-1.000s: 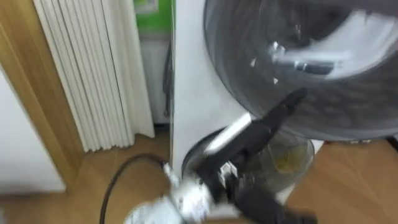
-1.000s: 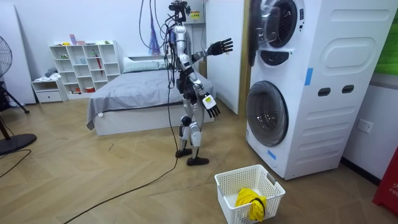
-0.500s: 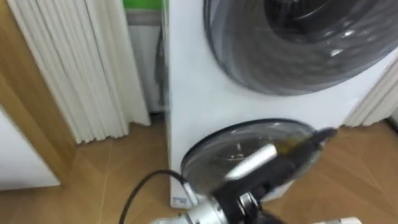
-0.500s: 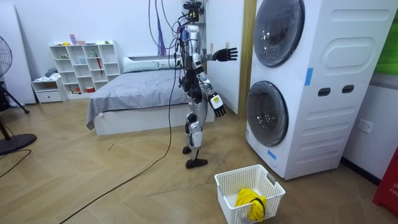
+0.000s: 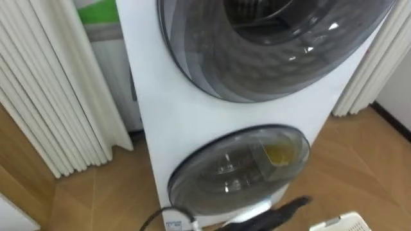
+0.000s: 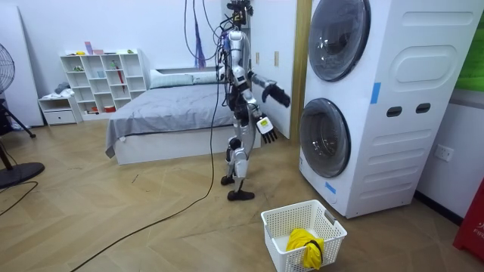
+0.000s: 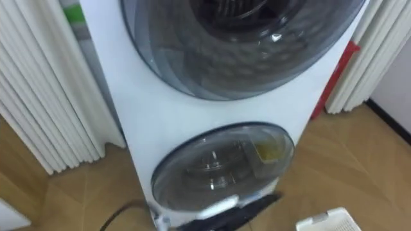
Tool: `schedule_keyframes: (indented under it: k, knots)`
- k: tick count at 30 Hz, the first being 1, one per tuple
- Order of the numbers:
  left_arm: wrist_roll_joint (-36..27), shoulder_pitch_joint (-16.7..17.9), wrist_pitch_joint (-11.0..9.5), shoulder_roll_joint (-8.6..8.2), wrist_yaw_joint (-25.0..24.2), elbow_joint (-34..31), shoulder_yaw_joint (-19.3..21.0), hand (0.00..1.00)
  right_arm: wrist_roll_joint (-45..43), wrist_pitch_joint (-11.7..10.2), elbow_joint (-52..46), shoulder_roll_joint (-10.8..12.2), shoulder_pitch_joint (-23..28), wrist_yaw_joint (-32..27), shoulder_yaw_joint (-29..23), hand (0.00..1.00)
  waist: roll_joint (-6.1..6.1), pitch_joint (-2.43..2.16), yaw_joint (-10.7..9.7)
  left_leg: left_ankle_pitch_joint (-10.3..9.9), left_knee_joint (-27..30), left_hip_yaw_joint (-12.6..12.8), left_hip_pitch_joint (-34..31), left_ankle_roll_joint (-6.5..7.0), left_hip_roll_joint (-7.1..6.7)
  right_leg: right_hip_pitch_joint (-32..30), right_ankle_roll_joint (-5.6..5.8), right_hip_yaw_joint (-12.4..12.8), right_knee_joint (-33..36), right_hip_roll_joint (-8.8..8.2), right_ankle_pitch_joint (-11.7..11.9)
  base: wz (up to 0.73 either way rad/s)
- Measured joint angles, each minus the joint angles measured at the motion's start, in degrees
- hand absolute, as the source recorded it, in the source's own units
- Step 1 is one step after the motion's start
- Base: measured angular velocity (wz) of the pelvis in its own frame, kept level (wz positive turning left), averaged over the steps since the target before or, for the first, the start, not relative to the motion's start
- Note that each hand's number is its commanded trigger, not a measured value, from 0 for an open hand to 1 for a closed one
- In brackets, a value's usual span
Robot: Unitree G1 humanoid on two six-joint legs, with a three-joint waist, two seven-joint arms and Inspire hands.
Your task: Pick clothes from washing machine
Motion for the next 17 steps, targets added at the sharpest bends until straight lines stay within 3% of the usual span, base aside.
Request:
schedule_keyframes:
  k: [4,5,7,8,9,13,14,16,17]
  knots:
    - [7.0,6.9,-0.5,1.52,7.9,15.0,13.8,0.0,2.7,0.2,0.4,0.3,4.1,-0.6,-4.7,0.0,-0.29,-0.06,2.6,-1.0,0.0,-1.0,-0.1,-1.66,0.17,-0.1,-0.88,-1.2,0.0,0.44,-1.3,0.05]
    - [8.6,8.6,-0.4,2.12,10.5,20.3,19.6,0.0,3.3,0.5,0.4,0.7,5.1,-0.6,-6.8,0.0,-0.27,-0.08,4.0,-1.1,0.0,-1.0,0.0,-1.83,0.25,-0.1,-0.96,-1.3,0.0,0.66,-1.3,0.0]
    - [10.1,12.4,-1.0,3.34,15.8,27.5,29.4,0.0,3.5,0.4,0.8,0.7,6.2,0.0,-9.6,0.0,0.0,-0.34,5.7,-1.3,-0.1,-1.6,0.2,-2.12,0.49,0.0,-1.16,-2.3,0.1,0.85,-1.4,0.06]
    - [10.8,12.6,-1.2,3.64,17.2,30.1,31.5,0.0,3.4,0.4,1.1,0.6,6.5,0.1,-10.4,0.0,0.09,-0.44,6.2,-1.4,-0.2,-1.7,0.5,-2.16,0.51,0.1,-1.19,-2.4,0.1,0.92,-1.4,0.08]
    - [12.7,13.7,-1.2,3.9,19.8,34.4,35.0,0.0,3.5,0.4,2.0,0.6,7.2,0.5,-11.9,0.0,0.45,-0.83,7.2,-1.4,-0.5,-1.9,1.1,-2.23,0.54,0.6,-1.19,-2.6,0.1,0.99,-1.4,0.04]
    - [18.9,18.5,0.4,3.84,24.3,42.1,40.1,0.0,6.0,0.6,4.4,0.5,7.9,1.9,-13.9,0.0,1.36,-1.04,9.7,-1.8,-1.1,-1.9,2.9,-2.24,0.9,2.2,-1.15,-2.7,0.1,1.05,-1.4,-0.03]
    - [20.1,19.9,1.9,2.86,24.3,42.8,41.0,0.0,7.6,0.9,4.6,0.6,8.2,2.4,-13.9,0.0,1.65,-1.26,10.2,-1.8,-1.0,-2.0,2.9,-2.13,0.8,2.3,-1.13,-2.7,0.1,0.93,-1.5,0.07]
    - [20.0,20.3,4.2,0.29,24.1,45.0,41.7,0.0,11.5,1.3,5.8,0.6,8.3,2.3,-13.4,0.0,1.68,-1.22,11.0,-1.8,-0.8,-2.6,2.8,-2.06,0.44,2.9,-0.95,-3.0,0.1,0.55,-1.6,0.11]
    - [19.4,20.3,4.6,-0.22,24.1,45.5,41.6,0.0,12.0,1.5,6.1,0.7,8.3,2.2,-13.3,0.0,1.73,-1.19,11.0,-1.8,-0.8,-2.6,2.9,-2.06,0.42,3.0,-0.95,-3.2,0.2,0.52,-1.6,0.07]
